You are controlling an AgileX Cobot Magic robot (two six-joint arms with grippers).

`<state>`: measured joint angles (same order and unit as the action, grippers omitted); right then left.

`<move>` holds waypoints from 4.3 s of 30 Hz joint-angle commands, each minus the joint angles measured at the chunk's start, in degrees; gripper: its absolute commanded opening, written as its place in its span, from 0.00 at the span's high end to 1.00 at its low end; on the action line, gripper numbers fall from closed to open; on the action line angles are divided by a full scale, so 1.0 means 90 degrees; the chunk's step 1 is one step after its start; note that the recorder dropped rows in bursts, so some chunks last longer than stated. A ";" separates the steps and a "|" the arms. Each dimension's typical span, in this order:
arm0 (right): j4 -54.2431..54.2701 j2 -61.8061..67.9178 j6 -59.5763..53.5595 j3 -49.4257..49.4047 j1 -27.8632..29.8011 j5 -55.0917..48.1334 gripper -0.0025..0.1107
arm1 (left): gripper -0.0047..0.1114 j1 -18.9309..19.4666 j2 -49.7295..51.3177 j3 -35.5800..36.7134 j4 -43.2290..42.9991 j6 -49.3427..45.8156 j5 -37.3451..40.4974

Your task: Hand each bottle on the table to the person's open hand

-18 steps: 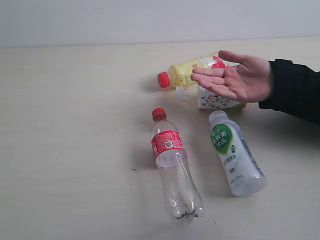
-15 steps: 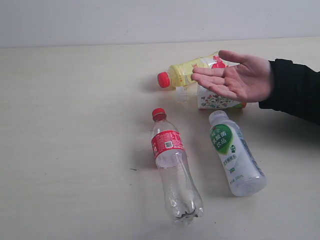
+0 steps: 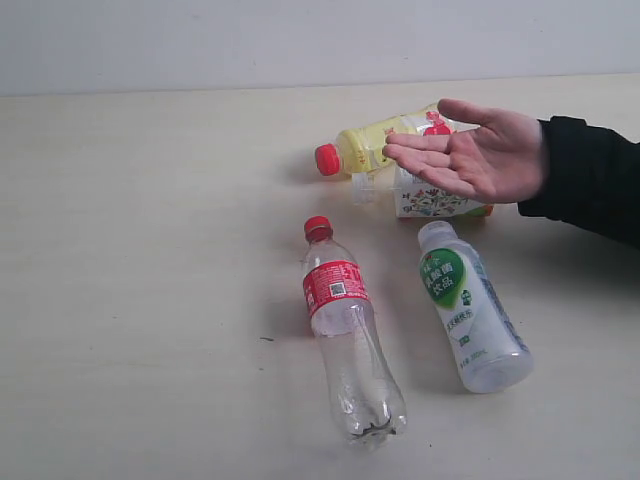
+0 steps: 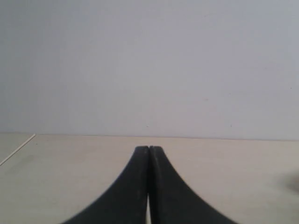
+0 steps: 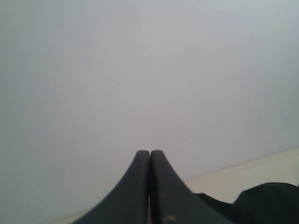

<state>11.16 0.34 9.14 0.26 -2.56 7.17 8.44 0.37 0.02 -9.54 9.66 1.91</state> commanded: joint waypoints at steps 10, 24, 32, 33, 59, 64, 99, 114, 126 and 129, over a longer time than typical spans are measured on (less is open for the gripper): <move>-0.0607 0.1087 0.1174 0.1723 -0.0018 -0.0906 0.98 | 0.96 0.0021 -0.0041 -0.0002 -0.0035 -0.0025 -0.0013; 0.1260 0.6174 -0.3045 0.5718 -0.0018 -0.7238 0.98 | 0.96 0.0021 -0.0041 -0.0002 -0.0035 -0.0025 -0.0013; 0.0551 0.7779 -0.2830 0.5916 -0.0734 -0.7899 0.98 | 0.96 0.0021 -0.0041 -0.0002 -0.0035 -0.0025 -0.0013; 0.0316 0.7912 -0.2606 0.5916 -0.0979 -0.7828 0.98 | 0.96 0.0021 -0.0041 -0.0002 -0.0035 -0.0025 -0.0013; -0.1240 1.0196 -0.0565 0.6186 -0.3051 -0.6674 0.68 | 0.96 0.0021 -0.0041 -0.0002 -0.0035 -0.0025 -0.0013; -0.1240 1.0429 -0.0371 0.6186 -0.3051 -0.6643 0.38 | 0.96 0.0021 -0.0041 -0.0002 -0.0035 -0.0025 -0.0013; -0.1628 1.1422 0.0505 0.6186 -0.3051 -0.5999 0.98 | 0.96 0.0021 -0.0041 -0.0002 -0.0035 -0.0025 -0.0013; -0.1456 0.9228 0.0502 0.6245 -0.3051 -0.7755 0.98 | 0.96 0.0021 -0.0041 -0.0002 -0.0035 -0.0025 -0.0013; -0.1609 0.9418 0.0713 0.8453 -0.3025 -0.8571 0.98 | 0.96 0.0021 -0.0041 -0.0002 -0.0035 -0.0025 -0.0013; -0.1440 0.9846 0.0533 0.8782 -0.2856 -0.8571 0.98 | 0.96 0.0021 -0.0041 -0.0002 -0.0035 -0.0025 -0.0013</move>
<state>-2.69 85.76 15.17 76.86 -29.60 -69.93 8.44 0.37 0.02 -9.54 9.66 1.91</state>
